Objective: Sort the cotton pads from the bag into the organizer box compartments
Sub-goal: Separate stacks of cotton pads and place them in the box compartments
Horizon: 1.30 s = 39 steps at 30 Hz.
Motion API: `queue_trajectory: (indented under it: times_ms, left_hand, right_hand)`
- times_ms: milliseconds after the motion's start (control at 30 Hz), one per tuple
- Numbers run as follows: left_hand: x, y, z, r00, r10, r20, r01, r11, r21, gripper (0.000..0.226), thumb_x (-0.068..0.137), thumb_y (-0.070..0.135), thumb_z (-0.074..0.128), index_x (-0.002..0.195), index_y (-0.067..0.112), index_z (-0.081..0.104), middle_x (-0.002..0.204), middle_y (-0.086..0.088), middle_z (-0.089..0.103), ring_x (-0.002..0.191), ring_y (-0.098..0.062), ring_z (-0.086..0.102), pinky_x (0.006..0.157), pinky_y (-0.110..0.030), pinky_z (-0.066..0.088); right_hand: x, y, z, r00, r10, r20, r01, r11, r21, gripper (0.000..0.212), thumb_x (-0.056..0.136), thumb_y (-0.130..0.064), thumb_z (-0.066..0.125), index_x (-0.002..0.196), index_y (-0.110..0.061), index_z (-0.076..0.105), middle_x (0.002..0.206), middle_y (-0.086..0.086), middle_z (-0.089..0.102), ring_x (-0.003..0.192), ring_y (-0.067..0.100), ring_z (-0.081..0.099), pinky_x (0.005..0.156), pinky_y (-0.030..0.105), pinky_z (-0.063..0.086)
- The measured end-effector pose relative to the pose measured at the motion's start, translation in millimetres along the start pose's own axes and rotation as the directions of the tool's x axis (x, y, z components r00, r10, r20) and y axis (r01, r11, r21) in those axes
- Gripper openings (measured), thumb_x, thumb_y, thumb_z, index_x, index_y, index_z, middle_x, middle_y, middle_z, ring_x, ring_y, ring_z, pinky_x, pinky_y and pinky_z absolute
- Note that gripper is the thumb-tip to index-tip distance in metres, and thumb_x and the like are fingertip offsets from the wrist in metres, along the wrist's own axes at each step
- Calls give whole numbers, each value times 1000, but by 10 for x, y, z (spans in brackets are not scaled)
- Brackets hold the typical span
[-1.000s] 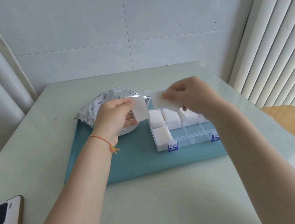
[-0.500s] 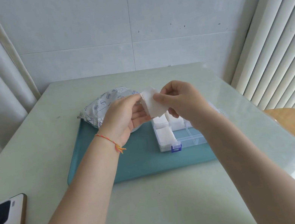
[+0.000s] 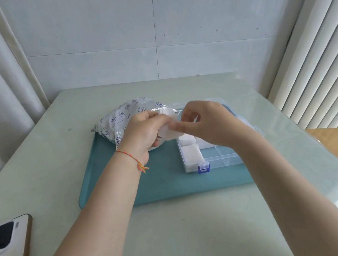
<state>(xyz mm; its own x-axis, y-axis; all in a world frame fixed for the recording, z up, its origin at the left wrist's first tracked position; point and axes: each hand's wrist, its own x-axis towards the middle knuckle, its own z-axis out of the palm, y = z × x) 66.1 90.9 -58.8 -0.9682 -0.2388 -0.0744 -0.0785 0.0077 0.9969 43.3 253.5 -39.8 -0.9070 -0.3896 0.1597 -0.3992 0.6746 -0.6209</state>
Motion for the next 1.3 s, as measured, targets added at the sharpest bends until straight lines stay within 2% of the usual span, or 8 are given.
queue_trajectory:
  times_ms: [67, 167, 233, 467, 800, 933, 1100, 1300]
  left_hand:
    - [-21, 22, 8, 999, -14, 48, 15, 1000, -27, 5, 89, 13, 59, 86, 17, 59, 64, 7, 69, 59, -13, 62, 52, -19, 46]
    - [-77, 55, 41, 979, -44, 200, 68, 990, -120, 11, 93, 10, 50, 99, 12, 59, 82, -9, 75, 70, -26, 71, 64, -29, 55]
    - [-100, 53, 74, 960, -61, 272, 104, 984, -143, 12, 96, 11, 49, 100, 11, 61, 74, -5, 72, 63, -21, 69, 58, -25, 51]
    - [-72, -19, 105, 888, -119, 445, 249, 936, -247, 14, 95, 8, 50, 84, 16, 55, 71, 0, 50, 57, -11, 50, 48, -18, 41]
    - [-91, -22, 143, 879, -146, 454, 337, 864, -375, 9, 90, 12, 57, 93, 19, 60, 80, 2, 56, 72, -12, 53, 53, -20, 49]
    - [-100, -15, 158, 887, -117, 446, 309, 870, -385, 7, 93, 14, 55, 90, 19, 59, 76, 4, 56, 62, -10, 49, 52, -18, 42]
    - [-67, -54, 166, 870, -101, 483, 316, 866, -388, 15, 91, 8, 57, 99, 21, 58, 77, 6, 53, 65, -7, 47, 64, -21, 42]
    - [-99, -26, 146, 846, -50, 531, 265, 903, -339, 16, 91, 6, 52, 86, 17, 62, 73, 2, 60, 66, -10, 57, 57, -21, 46]
  right_hand:
    - [-23, 10, -33, 997, -58, 59, 59, 998, -6, 67, 66, -53, 83, 121, -29, 55, 114, -13, 56, 94, 2, 54, 76, 14, 40]
    - [-50, -7, -13, 981, -120, 149, 129, 990, -49, 94, 62, -46, 88, 141, -33, 38, 131, -16, 42, 111, 1, 45, 87, 16, 35]
    - [-48, -28, 36, 980, -142, 143, 151, 987, -59, 88, 64, -43, 88, 138, -34, 40, 130, -16, 42, 106, 0, 48, 86, 14, 38]
    - [-55, -40, 158, 977, -193, 94, 203, 972, -117, 70, 66, -45, 80, 125, -25, 48, 120, -3, 49, 111, 19, 47, 100, 46, 41]
    - [-45, -35, 146, 966, -254, 50, 259, 947, -192, 62, 71, -42, 79, 124, -30, 50, 120, -12, 49, 113, 14, 45, 101, 43, 37]
    - [-53, -26, 87, 973, -213, 91, 227, 954, -194, 81, 68, -50, 80, 138, -36, 41, 132, -14, 45, 121, 12, 41, 105, 39, 33]
    - [-40, -55, 149, 968, -248, 38, 251, 950, -189, 62, 72, -40, 79, 125, -27, 51, 121, -9, 50, 110, 14, 45, 101, 42, 37]
    - [-62, -62, 121, 974, -214, 74, 225, 949, -221, 76, 74, -43, 77, 139, -32, 41, 129, -10, 45, 119, 15, 42, 104, 39, 32]
